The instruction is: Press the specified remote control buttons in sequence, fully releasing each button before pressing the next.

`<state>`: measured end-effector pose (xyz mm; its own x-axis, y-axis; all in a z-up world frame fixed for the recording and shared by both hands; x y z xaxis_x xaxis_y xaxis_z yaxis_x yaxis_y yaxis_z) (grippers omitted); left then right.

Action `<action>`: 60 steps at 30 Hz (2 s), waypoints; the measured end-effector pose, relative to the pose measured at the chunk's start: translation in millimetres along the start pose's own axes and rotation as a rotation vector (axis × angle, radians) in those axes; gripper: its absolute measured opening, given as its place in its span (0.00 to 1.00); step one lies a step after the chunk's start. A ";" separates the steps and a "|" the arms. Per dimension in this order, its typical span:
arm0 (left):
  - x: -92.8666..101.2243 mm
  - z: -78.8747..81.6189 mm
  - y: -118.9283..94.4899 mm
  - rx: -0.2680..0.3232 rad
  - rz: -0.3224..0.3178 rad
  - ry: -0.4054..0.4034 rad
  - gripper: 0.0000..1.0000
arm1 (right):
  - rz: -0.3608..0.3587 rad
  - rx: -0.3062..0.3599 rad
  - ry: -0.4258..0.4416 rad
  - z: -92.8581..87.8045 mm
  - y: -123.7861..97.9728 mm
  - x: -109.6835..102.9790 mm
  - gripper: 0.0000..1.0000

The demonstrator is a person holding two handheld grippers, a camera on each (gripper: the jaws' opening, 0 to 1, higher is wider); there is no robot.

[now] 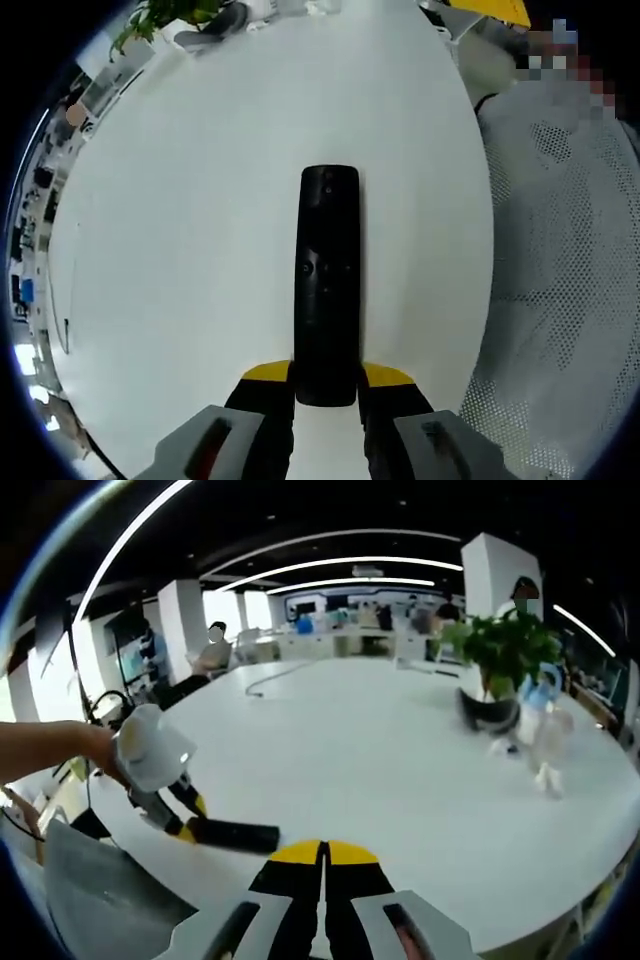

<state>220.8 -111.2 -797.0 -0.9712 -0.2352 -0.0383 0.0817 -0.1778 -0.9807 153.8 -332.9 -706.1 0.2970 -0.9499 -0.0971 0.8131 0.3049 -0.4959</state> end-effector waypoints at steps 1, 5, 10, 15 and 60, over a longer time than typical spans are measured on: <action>2.2 -0.1 -0.1 -0.001 0.001 0.002 0.24 | 0.002 -0.002 0.001 -0.2 0.0 -0.3 0.00; 6.5 -0.6 -0.7 -0.001 0.003 0.002 0.24 | 0.000 -0.010 -0.008 -0.6 0.2 0.5 0.00; 12.5 -2.3 -1.9 0.007 0.004 -0.012 0.24 | -0.017 0.010 0.039 1.5 -2.2 8.2 0.00; 20.5 -3.9 -2.5 0.022 0.002 -0.015 0.24 | -0.011 0.013 0.049 1.7 -2.5 6.7 0.00; 67.3 -13.8 -5.5 0.138 0.017 -0.058 0.24 | 0.147 -0.068 0.107 0.8 0.4 -11.0 0.00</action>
<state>151.8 -112.8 -796.8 -0.9552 -0.2934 -0.0396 0.1319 -0.3021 -0.9441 151.3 -322.3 -704.6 0.3521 -0.8984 -0.2625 0.7278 0.4392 -0.5267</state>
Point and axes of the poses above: the point that each gripper's makers call its tool centre point, and the gripper's own axes: y roughly forward along the fingers, x roughly to its right, z roughly out of its top, the point moved 7 cm from there along -y, roughly backward along the fingers, and after that the axes turned 4 degrees about x, right-handed, at the moved point
